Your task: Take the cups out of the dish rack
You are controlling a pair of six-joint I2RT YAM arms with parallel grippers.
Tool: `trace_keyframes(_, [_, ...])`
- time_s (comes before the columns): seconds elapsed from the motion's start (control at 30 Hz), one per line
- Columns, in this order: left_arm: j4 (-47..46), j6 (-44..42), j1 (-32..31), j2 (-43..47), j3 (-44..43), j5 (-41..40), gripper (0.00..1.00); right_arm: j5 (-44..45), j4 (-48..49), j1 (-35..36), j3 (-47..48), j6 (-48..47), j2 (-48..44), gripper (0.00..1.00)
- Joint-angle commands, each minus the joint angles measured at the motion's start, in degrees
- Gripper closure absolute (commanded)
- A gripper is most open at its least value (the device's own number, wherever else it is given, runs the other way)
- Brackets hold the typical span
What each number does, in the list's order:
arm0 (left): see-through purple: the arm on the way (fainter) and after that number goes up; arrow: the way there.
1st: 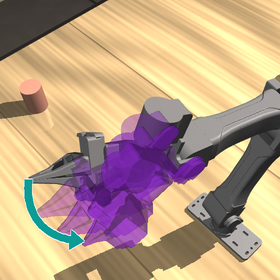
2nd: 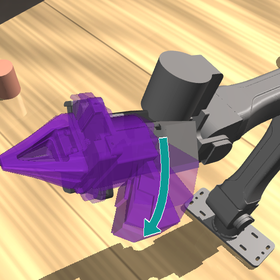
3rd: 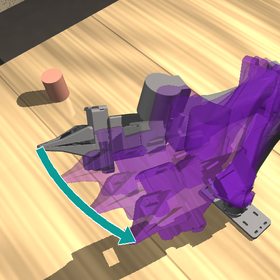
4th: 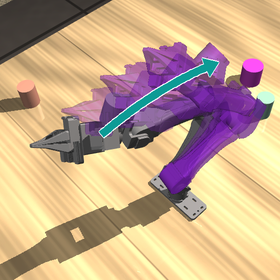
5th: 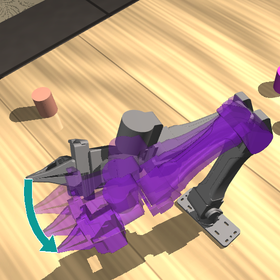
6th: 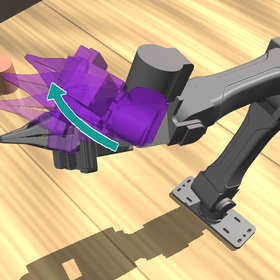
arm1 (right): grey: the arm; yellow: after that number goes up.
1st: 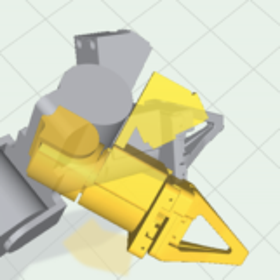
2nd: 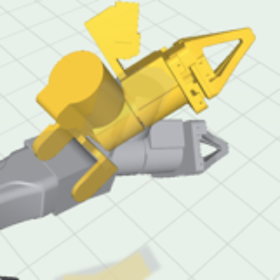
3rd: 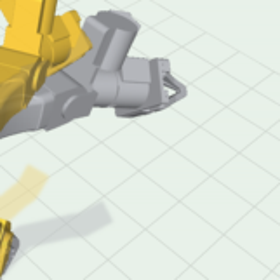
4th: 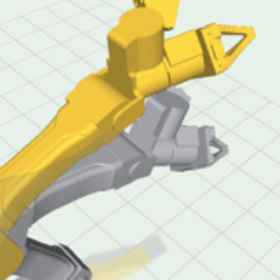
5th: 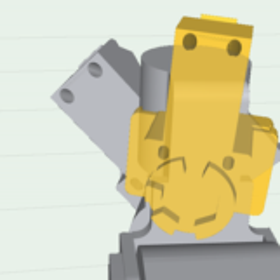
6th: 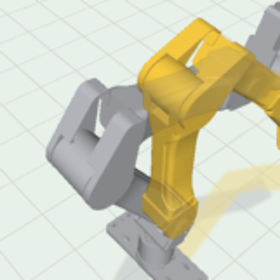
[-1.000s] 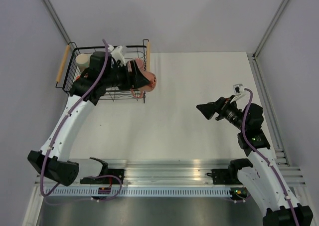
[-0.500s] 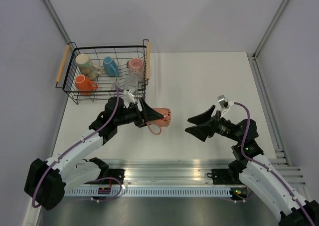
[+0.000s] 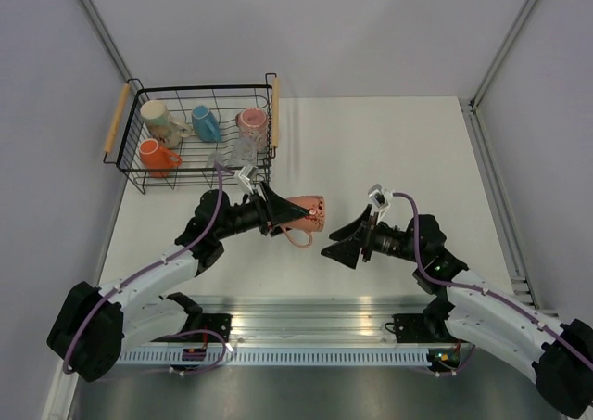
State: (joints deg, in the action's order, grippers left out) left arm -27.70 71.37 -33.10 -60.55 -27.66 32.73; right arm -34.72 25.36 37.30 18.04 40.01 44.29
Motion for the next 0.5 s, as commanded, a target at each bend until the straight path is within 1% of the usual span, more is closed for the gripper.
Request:
trace_keyframes(0.0, [-8.69, 3.86, -0.82, -0.18, 1.11, 2.25, 0.98, 4.74, 0.91, 1.37, 3.05, -5.20, 1.58, 0.11])
trace_keyframes(0.3, [-10.35, 4.91, -3.10, -1.85, 5.16, 1.55, 0.98, 7.47, 4.60, 3.66, 5.51, -6.87, 7.82, 0.13])
trace_keyframes(0.4, [-11.93, 5.88, -4.07, -3.16, 5.78, 0.58, 0.98, 7.30, 6.36, 4.62, 6.21, -6.79, 10.37, 0.26])
trace_keyframes(0.43, [-13.76, 6.23, -4.42, -3.69, 5.86, 0.58, 0.98, 7.12, 6.89, 5.15, 6.30, -6.79, 10.98, 0.40])
trace_keyframes(0.47, [-14.56, 6.58, -4.69, -5.00, 5.86, 0.49, 0.98, 7.04, 7.85, 5.33, 6.48, -6.70, 11.95, 0.47])
